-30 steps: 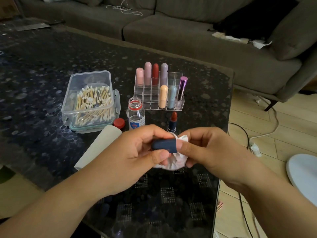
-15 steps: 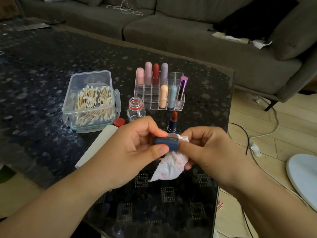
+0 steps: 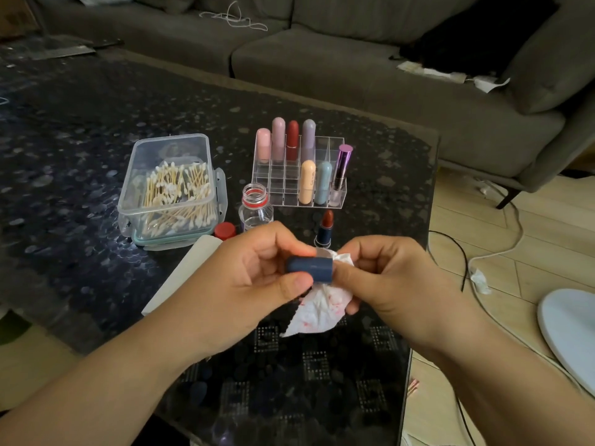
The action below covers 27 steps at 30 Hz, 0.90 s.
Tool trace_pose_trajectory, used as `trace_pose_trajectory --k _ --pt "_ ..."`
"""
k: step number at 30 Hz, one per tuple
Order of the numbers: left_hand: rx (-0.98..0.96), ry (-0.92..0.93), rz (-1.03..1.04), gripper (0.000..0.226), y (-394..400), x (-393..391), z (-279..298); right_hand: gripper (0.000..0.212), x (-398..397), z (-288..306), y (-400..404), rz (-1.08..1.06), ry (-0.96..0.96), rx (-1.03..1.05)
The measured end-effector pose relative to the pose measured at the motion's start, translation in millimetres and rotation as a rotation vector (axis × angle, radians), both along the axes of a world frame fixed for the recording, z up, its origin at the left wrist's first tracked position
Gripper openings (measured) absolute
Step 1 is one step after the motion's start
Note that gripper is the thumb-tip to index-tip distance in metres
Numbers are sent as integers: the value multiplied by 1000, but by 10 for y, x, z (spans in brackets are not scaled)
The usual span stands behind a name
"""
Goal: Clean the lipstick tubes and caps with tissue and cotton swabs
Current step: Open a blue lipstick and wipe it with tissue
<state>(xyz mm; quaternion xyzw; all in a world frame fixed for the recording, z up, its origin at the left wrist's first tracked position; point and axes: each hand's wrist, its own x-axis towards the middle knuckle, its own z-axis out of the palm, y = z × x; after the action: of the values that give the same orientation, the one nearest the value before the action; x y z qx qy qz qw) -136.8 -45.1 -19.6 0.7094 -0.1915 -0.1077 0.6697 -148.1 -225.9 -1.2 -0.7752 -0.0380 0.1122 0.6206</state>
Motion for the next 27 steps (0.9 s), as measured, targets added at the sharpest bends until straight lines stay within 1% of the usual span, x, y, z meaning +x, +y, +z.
trace_pose_trajectory --k 1,3,4,5,7,9,11,13,15,16,17,19,20,21,23,25,27 --pt "-12 31 5 25 -2 -3 0 9 -2 2 -6 6 -10 -4" --pt "-12 131 4 33 -1 1 -6 8 -7 13 -9 13 -80 -83" --pt "12 164 2 39 3 12 -18 7 -13 19 -8 11 -121 -139" --pt "55 155 -1 40 5 21 -27 7 -16 23 -5 5 -152 -188" --pt "116 69 9 28 1 25 -31 7 -17 26 1 2 -175 -221" --pt "63 3 1 12 9 25 -40 8 -7 19 -1 9 -136 -160" --pt "15 -24 -7 16 23 22 -56 9 5 11 -24 17 -83 -103" --pt "-16 40 7 21 13 14 -59 9 8 6 -37 24 -90 -103" --pt "2 149 13 30 -11 15 -50 7 0 -4 -31 11 -140 -149" --pt "29 172 11 38 -15 24 -52 6 -7 -9 -26 2 -163 -182" --pt "66 162 4 39 -20 27 -50 6 -13 -12 -21 -3 -179 -211" --pt "91 79 10 25 -24 29 -50 6 -12 -10 -19 4 -181 -228" --pt "70 39 13 16 -17 32 -59 7 -7 -7 -24 9 -164 -210" --pt "46 16 17 14 -9 35 -73 7 3 -5 -30 10 -140 -180" --pt "-3 18 8 21 -6 37 -89 8 16 -2 -46 1 -116 -142" --pt "-12 126 -1 30 -26 25 -81 8 14 -12 -45 -4 -144 -167" --pt "41 204 -4 43 -30 28 -73 9 -3 -21 -22 -3 -184 -225"
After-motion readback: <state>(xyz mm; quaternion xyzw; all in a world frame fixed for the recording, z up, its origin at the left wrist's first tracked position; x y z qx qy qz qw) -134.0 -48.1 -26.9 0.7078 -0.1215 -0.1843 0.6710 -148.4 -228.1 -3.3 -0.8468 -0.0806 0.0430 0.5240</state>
